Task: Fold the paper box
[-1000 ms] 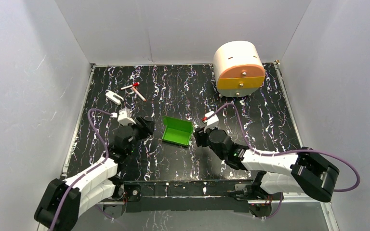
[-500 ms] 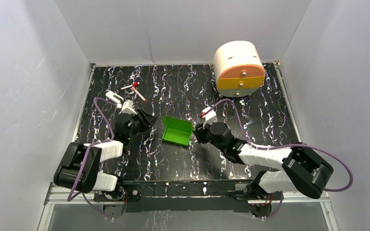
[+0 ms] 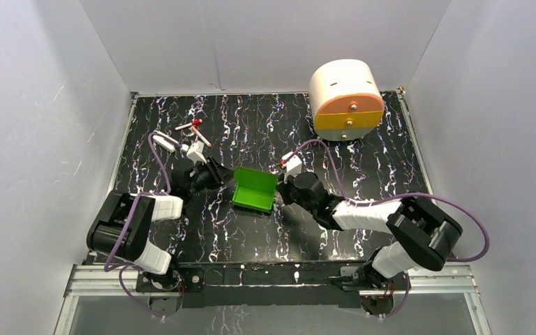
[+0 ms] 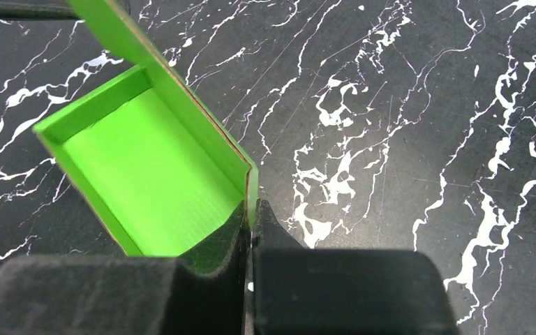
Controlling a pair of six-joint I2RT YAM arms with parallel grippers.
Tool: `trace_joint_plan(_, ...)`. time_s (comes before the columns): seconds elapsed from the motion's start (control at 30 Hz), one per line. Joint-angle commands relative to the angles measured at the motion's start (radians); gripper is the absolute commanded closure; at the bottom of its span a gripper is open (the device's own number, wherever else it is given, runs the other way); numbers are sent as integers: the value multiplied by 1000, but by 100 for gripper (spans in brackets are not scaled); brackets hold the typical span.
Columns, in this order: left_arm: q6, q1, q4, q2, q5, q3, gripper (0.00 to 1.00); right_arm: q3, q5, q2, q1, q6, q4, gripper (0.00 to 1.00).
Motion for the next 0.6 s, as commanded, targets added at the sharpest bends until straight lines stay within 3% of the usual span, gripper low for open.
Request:
trace_joint_plan(0.0, 12, -22, 50, 0, 65, 25, 73, 59, 22, 26, -5, -7, 72, 96)
trace_joint_plan(0.3, -8, -112, 63, -27, -19, -12, 78, 106, 41, 77, -2, -26, 64, 100)
trace_joint_plan(0.43, -30, -199, 49, -54, -209, -27, 79, 131, 111, 94, 15, -31, 46, 100)
trace_joint_plan(0.57, -45, -213, -45, -112, -353, -30, 74, 119, 178, 87, 22, -44, 43, 100)
